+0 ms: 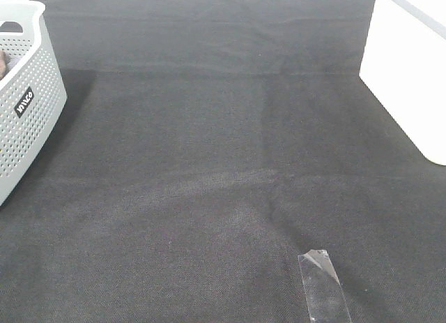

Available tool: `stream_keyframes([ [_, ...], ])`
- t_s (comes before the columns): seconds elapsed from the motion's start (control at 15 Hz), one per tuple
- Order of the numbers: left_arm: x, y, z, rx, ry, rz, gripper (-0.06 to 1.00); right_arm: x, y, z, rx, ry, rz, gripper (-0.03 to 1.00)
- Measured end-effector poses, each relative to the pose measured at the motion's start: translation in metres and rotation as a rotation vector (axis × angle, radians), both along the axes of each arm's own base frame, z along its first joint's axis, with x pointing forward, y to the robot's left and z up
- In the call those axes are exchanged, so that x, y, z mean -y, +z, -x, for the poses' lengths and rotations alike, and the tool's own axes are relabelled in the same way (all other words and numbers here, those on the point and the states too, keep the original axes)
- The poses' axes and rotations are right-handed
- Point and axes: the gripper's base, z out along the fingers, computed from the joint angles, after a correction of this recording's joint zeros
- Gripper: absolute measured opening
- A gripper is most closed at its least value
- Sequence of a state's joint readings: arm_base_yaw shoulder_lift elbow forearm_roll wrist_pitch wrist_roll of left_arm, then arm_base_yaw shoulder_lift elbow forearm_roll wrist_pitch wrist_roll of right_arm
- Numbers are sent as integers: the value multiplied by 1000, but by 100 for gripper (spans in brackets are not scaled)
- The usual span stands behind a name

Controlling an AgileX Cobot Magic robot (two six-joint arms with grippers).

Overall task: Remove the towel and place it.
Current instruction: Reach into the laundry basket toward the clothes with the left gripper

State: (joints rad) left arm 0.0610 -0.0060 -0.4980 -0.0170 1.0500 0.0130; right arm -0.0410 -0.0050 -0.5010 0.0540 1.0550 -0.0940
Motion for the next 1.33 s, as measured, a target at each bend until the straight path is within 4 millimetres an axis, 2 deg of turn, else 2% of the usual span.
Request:
stream_keyframes([
  [0.13,0,0,0,0,0,0,90,0,0,0,0,0,0,65],
  [0.33,0,0,0,0,0,0,90,2,0,0,-1,2,49,91],
  [0.4,0,0,0,0,0,0,90,2,0,0,-1,20,78,94],
  [0.6,0,0,0,0,0,0,90,2,0,0,-1,41,110,97],
  [1.33,0,0,0,0,0,0,90,1,0,0,0,15,50,97],
])
